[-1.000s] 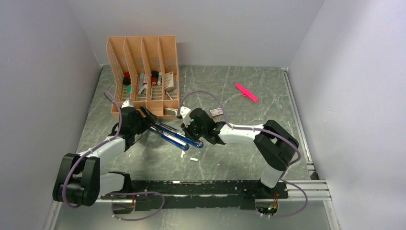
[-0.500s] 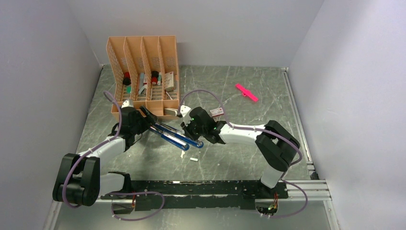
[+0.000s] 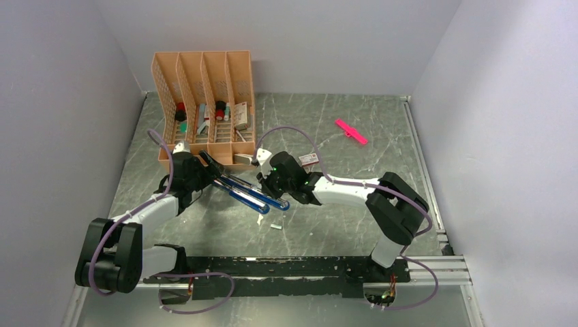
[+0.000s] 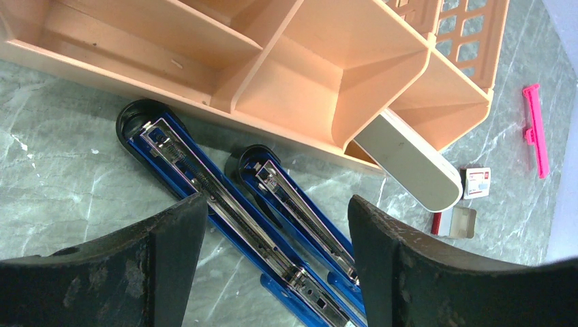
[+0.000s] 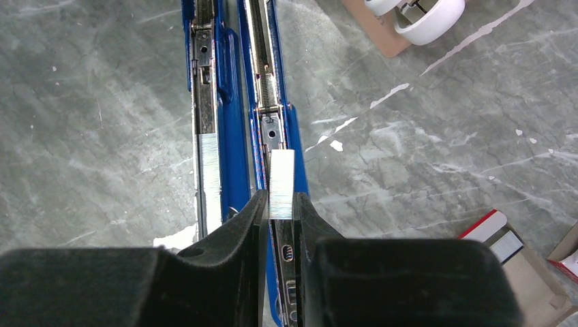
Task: Load the staples into the stapler
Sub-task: Install the staple into the stapler.
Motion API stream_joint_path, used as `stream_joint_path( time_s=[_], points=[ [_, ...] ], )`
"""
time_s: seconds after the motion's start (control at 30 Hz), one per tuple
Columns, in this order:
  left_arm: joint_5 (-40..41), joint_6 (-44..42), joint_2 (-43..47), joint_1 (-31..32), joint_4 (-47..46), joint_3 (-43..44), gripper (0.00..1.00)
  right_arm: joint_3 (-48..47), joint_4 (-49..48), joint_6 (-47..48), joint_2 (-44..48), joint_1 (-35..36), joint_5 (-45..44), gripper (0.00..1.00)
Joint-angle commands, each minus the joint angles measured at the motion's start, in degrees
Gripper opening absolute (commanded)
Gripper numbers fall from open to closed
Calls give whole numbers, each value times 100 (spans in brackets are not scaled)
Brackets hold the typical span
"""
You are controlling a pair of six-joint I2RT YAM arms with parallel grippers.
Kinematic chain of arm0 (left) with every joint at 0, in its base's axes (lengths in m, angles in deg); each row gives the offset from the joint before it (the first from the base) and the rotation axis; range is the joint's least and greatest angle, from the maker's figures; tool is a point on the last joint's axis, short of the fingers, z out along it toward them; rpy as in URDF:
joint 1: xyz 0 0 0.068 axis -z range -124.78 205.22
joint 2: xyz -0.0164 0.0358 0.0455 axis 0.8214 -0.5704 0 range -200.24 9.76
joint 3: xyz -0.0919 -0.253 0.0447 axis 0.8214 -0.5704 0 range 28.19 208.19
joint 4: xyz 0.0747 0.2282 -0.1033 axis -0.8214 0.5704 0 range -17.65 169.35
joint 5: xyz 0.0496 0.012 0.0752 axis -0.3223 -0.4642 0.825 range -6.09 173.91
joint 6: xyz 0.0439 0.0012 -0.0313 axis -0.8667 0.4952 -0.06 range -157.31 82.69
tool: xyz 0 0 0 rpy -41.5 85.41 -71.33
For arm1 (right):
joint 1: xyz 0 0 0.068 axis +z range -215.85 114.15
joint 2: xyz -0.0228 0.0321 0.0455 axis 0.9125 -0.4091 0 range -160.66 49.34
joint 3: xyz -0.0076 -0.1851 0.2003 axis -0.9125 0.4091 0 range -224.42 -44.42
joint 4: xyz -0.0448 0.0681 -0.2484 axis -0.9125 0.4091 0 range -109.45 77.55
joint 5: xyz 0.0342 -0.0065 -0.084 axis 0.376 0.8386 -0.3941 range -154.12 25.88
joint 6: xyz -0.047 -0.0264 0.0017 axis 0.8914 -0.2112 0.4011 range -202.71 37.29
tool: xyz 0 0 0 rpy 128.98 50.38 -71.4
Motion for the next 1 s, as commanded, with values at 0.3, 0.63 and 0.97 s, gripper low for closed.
stream_joint_path(
  time_s=[0.3, 0.63, 0.97],
  points=[
    [-139, -43, 38, 70, -157, 32, 80, -64, 127, -20, -164, 25, -60, 0],
    [-144, -39, 52, 70, -156, 32, 80, -91, 205, -29, -208, 29, -35, 0],
    [-136, -39, 45, 70, -157, 25, 80, -134, 285, 26, -251, 25, 43, 0]
  ],
)
